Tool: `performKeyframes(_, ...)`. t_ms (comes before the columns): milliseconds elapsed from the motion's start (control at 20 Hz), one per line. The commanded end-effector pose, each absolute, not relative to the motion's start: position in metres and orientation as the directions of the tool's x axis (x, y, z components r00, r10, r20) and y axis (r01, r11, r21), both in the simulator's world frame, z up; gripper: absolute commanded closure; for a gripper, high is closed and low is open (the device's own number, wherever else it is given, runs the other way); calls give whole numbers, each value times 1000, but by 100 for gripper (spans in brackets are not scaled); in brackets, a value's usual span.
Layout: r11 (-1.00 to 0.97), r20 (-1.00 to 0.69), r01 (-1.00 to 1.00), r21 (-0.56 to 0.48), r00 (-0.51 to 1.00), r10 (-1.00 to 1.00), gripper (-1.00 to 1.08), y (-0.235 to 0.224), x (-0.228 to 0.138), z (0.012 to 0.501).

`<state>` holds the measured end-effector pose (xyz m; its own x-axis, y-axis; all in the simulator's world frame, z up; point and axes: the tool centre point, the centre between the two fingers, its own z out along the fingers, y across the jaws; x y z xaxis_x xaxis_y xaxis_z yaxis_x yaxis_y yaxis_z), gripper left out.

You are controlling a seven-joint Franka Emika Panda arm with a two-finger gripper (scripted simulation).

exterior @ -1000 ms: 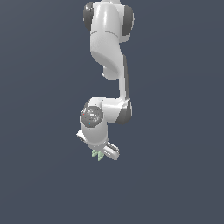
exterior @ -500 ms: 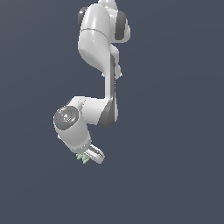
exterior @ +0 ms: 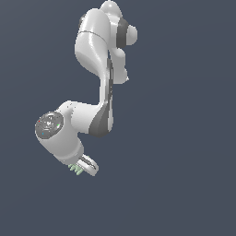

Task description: Pick up the object and move it to a goal position.

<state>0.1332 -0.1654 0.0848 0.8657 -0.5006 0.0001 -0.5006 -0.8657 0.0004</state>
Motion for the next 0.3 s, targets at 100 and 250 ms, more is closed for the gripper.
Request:
performKeyframes(100, -866, 0, -500, 0, 866, -500, 108, -171, 136, 87)
performKeyframes(250, -866, 0, -500, 0, 866, -500, 108, -171, 137, 87)
